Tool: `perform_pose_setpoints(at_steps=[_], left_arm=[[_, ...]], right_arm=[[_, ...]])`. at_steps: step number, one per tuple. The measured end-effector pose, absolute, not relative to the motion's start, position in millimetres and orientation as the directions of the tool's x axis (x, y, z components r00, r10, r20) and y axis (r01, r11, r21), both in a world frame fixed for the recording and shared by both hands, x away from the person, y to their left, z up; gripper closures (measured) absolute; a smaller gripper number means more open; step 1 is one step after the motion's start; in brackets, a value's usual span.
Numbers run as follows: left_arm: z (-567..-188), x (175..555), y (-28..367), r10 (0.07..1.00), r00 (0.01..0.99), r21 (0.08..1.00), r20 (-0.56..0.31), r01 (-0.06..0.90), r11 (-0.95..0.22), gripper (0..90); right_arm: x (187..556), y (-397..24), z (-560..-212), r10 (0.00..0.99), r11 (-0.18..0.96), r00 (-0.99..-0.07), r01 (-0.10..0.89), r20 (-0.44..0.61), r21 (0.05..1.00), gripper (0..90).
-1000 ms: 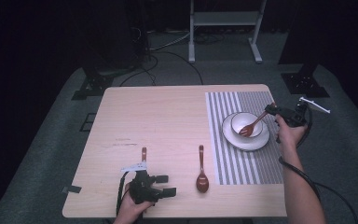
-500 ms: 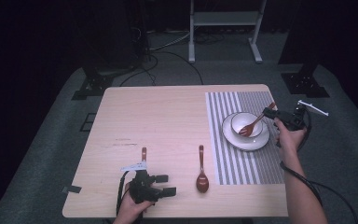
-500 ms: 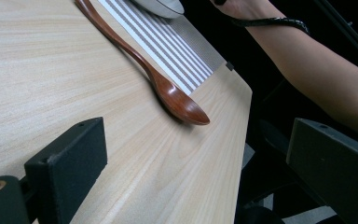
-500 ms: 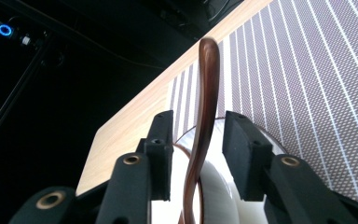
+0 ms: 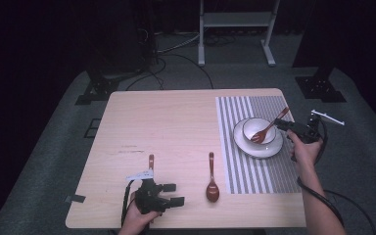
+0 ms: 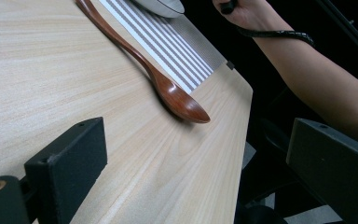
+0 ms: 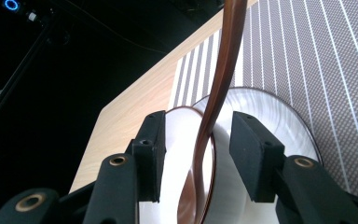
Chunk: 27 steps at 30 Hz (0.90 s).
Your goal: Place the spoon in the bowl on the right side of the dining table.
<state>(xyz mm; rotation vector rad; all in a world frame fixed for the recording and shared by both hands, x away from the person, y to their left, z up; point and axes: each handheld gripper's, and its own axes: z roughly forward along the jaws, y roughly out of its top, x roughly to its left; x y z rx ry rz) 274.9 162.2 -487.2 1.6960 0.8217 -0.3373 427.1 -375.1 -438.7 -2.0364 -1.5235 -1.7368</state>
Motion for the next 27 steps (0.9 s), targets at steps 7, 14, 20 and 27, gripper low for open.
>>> perform_pose_setpoints(at_steps=[7, 14, 20, 27], left_arm=[[-487.1, 274.9, 162.2, 0.342, 0.712, 0.733, -0.613, 0.674, -0.090, 3.7], [-487.7, 274.9, 162.4, 0.345, 0.709, 0.730, -0.615, 0.677, -0.090, 3.7], [-486.3, 274.2, 162.6, 0.346, 0.712, 0.734, -0.611, 0.673, -0.089, 3.7], [-486.9, 274.6, 162.3, 0.345, 0.710, 0.733, -0.613, 0.674, -0.086, 3.7]], right_arm=[[414.5, -373.8, -438.0, 0.619, -0.489, -0.148, 0.695, 0.771, 0.526, 54.3], [406.6, -370.1, -434.4, 0.627, -0.460, -0.174, 0.704, 0.759, 0.541, 52.6], [401.0, -367.0, -429.3, 0.626, -0.447, -0.193, 0.705, 0.755, 0.551, 52.1], [396.4, -361.2, -429.1, 0.624, -0.429, -0.209, 0.714, 0.753, 0.553, 51.2]])
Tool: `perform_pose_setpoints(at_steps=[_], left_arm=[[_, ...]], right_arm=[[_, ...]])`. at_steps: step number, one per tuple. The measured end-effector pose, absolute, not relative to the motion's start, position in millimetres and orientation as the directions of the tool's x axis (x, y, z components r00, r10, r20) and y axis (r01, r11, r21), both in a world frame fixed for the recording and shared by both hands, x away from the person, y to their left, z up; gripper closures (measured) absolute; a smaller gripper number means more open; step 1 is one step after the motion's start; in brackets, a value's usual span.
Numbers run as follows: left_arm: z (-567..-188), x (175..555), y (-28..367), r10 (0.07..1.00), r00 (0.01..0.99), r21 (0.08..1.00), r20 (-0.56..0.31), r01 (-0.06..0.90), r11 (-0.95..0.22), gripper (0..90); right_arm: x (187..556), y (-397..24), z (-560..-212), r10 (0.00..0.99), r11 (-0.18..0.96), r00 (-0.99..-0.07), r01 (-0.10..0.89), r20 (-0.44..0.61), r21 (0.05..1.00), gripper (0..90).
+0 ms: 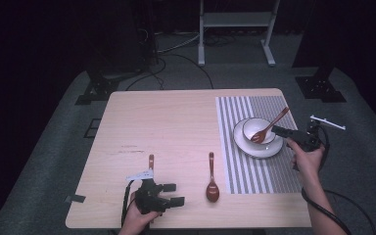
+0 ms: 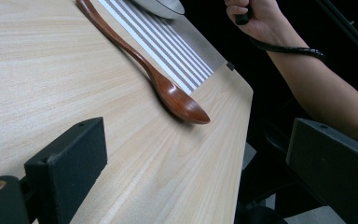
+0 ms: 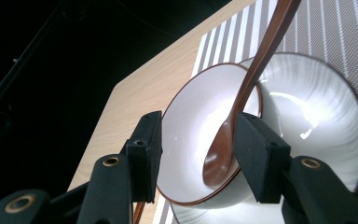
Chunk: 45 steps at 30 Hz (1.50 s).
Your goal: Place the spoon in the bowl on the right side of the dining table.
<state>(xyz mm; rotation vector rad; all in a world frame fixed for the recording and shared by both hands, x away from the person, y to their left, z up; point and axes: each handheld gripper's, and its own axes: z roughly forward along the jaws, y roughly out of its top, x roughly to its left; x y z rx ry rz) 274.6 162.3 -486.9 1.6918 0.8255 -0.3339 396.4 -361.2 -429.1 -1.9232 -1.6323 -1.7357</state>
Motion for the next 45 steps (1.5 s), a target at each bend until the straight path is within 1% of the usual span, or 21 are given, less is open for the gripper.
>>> perform_pose_setpoints(at_steps=[29, 45], left_arm=[[-487.5, 274.3, 163.0, 0.349, 0.708, 0.732, -0.614, 0.676, -0.083, 3.7], [-487.5, 274.1, 163.1, 0.350, 0.709, 0.734, -0.612, 0.674, -0.083, 3.7]], right_arm=[[369.8, -336.6, -438.3, 0.597, -0.362, -0.279, 0.743, 0.752, 0.563, 48.6], [349.7, -318.9, -440.7, 0.590, -0.313, -0.335, 0.744, 0.735, 0.591, 46.9]])
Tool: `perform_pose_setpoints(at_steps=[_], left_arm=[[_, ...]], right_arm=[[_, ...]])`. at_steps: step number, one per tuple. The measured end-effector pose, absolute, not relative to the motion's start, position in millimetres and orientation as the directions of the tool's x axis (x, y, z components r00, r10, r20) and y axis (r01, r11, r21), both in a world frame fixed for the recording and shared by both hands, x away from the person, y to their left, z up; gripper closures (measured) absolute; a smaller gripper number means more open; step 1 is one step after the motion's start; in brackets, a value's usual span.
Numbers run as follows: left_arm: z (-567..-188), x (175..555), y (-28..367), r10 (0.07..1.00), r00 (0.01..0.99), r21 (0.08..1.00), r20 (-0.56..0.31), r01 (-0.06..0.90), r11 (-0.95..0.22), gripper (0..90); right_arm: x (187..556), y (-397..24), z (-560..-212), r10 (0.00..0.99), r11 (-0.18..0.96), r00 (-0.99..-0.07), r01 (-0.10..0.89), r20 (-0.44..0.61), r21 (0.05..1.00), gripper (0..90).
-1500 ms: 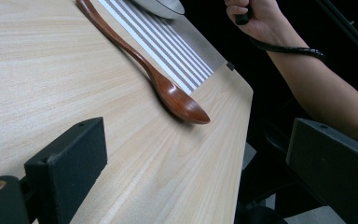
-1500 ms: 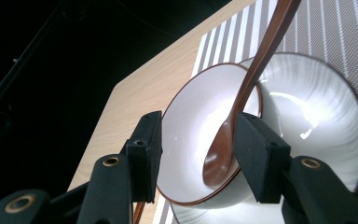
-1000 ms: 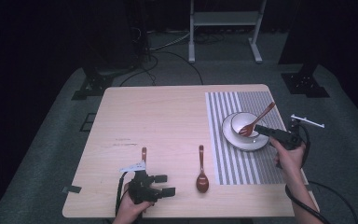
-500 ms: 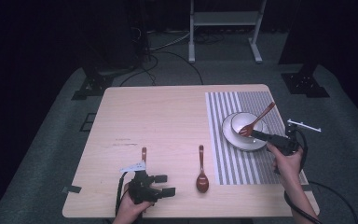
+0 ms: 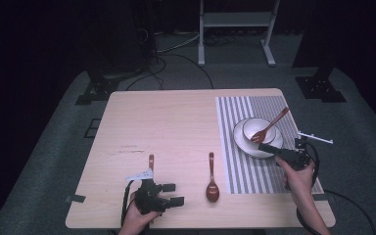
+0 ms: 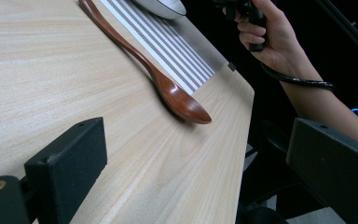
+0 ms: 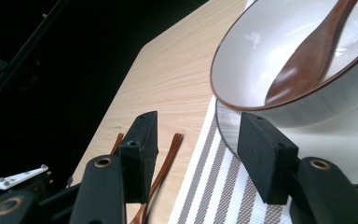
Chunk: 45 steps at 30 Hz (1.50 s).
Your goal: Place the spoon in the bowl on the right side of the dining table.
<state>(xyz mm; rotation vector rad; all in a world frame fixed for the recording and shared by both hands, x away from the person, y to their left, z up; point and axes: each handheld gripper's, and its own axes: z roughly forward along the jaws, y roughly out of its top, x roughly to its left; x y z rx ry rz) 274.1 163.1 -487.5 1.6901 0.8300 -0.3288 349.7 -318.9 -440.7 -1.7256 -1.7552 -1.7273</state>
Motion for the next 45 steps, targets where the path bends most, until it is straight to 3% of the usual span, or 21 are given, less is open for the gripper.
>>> perform_pose_setpoints(at_steps=[40, 45], left_arm=[[-486.9, 273.3, 163.1, 0.352, 0.712, 0.738, -0.607, 0.670, -0.082, 3.7], [-486.8, 273.1, 162.6, 0.350, 0.713, 0.739, -0.608, 0.669, -0.080, 3.7]], right_arm=[[309.8, -294.2, -468.7, 0.575, -0.280, -0.376, 0.744, 0.727, 0.606, 45.7], [302.5, -290.7, -471.9, 0.565, -0.273, -0.406, 0.729, 0.718, 0.628, 41.7]])
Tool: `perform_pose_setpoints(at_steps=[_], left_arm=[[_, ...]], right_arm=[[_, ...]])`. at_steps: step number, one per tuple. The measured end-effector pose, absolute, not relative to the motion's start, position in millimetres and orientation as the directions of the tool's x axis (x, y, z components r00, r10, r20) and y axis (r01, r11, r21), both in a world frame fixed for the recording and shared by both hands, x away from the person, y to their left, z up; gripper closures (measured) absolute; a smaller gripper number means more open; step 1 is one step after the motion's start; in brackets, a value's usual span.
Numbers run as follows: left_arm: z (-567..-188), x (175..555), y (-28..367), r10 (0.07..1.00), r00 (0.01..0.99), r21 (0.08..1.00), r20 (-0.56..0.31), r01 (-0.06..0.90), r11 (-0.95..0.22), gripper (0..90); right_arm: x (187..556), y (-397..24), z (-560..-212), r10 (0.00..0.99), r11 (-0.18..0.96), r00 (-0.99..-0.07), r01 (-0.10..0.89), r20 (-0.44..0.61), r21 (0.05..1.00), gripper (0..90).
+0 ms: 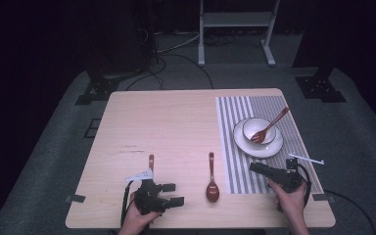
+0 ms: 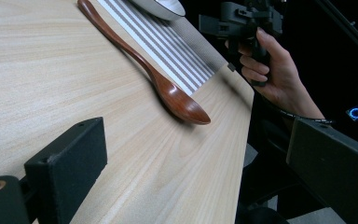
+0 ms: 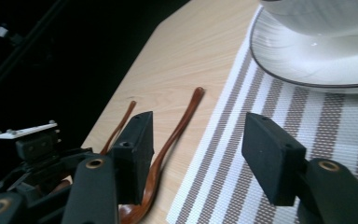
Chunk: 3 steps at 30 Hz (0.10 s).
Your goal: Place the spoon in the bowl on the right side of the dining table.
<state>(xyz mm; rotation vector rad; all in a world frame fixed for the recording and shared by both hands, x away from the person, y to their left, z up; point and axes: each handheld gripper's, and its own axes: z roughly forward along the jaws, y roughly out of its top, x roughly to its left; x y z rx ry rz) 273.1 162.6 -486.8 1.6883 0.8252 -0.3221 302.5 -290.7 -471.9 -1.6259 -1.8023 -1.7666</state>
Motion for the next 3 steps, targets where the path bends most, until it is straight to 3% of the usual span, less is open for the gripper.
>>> perform_pose_setpoints(at_steps=[3], left_arm=[[-487.4, 273.2, 162.5, 0.344, 0.716, 0.739, -0.608, 0.668, -0.084, 3.7]], right_arm=[[297.4, -290.7, -475.1, 0.571, -0.289, -0.435, 0.688, 0.696, 0.666, 39.8]])
